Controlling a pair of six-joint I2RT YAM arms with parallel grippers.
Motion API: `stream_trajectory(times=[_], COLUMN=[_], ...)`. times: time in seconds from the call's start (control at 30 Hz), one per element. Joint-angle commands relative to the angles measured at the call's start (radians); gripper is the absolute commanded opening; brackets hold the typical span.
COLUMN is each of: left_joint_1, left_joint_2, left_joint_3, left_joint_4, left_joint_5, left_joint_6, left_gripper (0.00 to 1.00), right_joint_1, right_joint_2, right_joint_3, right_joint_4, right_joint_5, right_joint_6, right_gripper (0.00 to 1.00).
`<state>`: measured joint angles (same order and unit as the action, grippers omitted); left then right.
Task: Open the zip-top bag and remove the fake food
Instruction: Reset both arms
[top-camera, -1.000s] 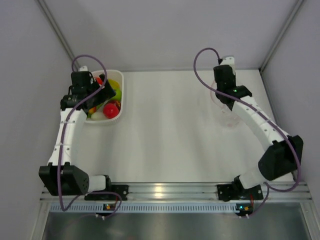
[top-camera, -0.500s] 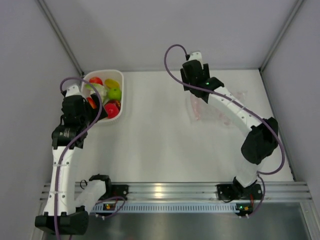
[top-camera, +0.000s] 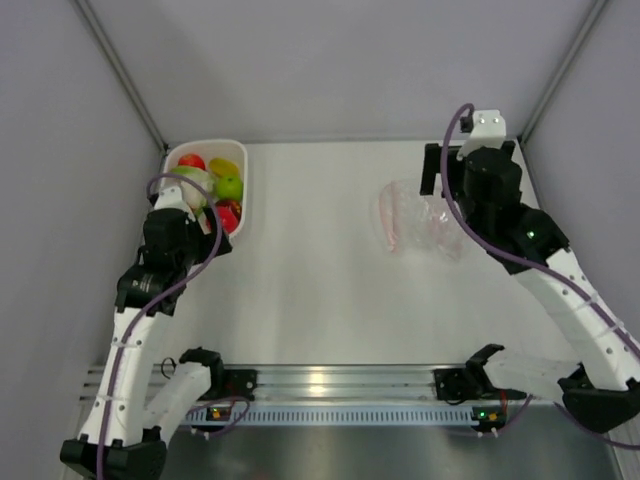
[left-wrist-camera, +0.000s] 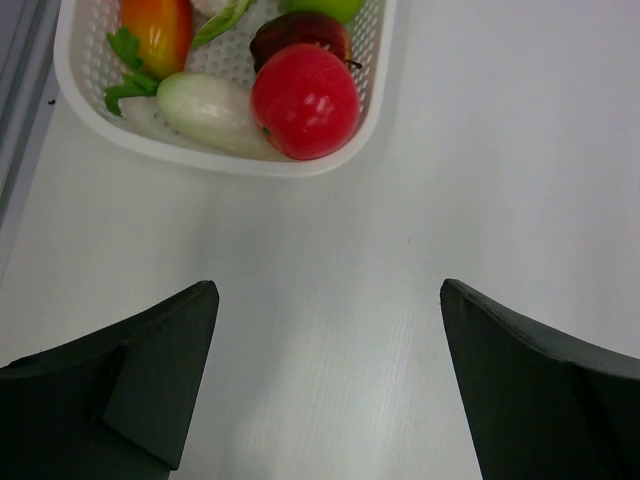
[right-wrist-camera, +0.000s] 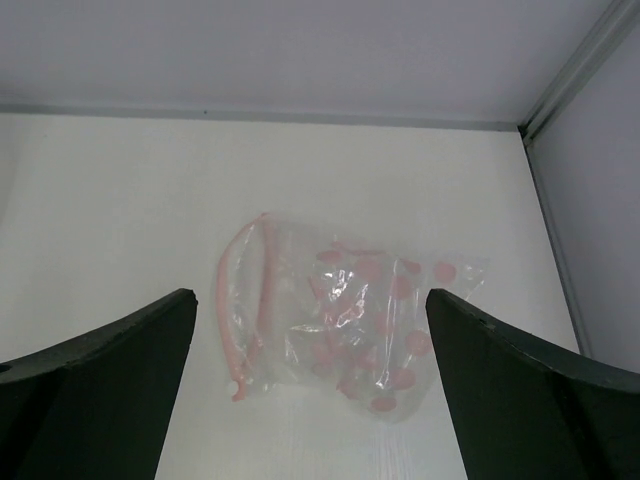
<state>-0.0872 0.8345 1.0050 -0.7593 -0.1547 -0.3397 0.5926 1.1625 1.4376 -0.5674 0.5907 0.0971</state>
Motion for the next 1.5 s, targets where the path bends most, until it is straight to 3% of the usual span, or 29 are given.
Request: stream_trajectory(times=[0.0,0.23,0.43,0.63,0.97,1.47], left_joint_1=[-0.063,-0.137,-0.166,-0.200,-0.220,-0.220], left_joint_2=[-0.072,-0.256,-0.373,-0.382,-0.445,-0.449], left_joint_3=[0.008,-0.072,-0.111,-0.157,-0.167,-0.171], left_joint_4=[0.057,0.057,0.060,0.074,0.072,0.072], left_joint_5=[-0.063,-0.054,-0.094,-0.086,-0.124,-0.140], left_joint_6=[0.031,0.034,0.024,-0.047,-0.055,-0.053], left_gripper=[0.99,0.99,0.99,0.99,0.99,0.99], right_joint_1=[0.001,0.001,0.001,0.001,0.003,0.003], right_joint_2=[-0.107,-0.401,-0.539,-0.583,-0.600,-0.567], right_joint_3=[-0.052,-0.293,-0.437,-0.482,-0.503,-0.519], right_joint_4=[-0.051,-0.069,-0.045,-0.061,-0.089,-0.055], right_joint_5=[-0.003,-0.060,-0.003,0.003,-0.060,-0.035], right_joint_6=[0.019,0.069,0.061,0.064,0.095,0.102], right_gripper=[0.99,0.99,0.99,0.99,0.99,0.99])
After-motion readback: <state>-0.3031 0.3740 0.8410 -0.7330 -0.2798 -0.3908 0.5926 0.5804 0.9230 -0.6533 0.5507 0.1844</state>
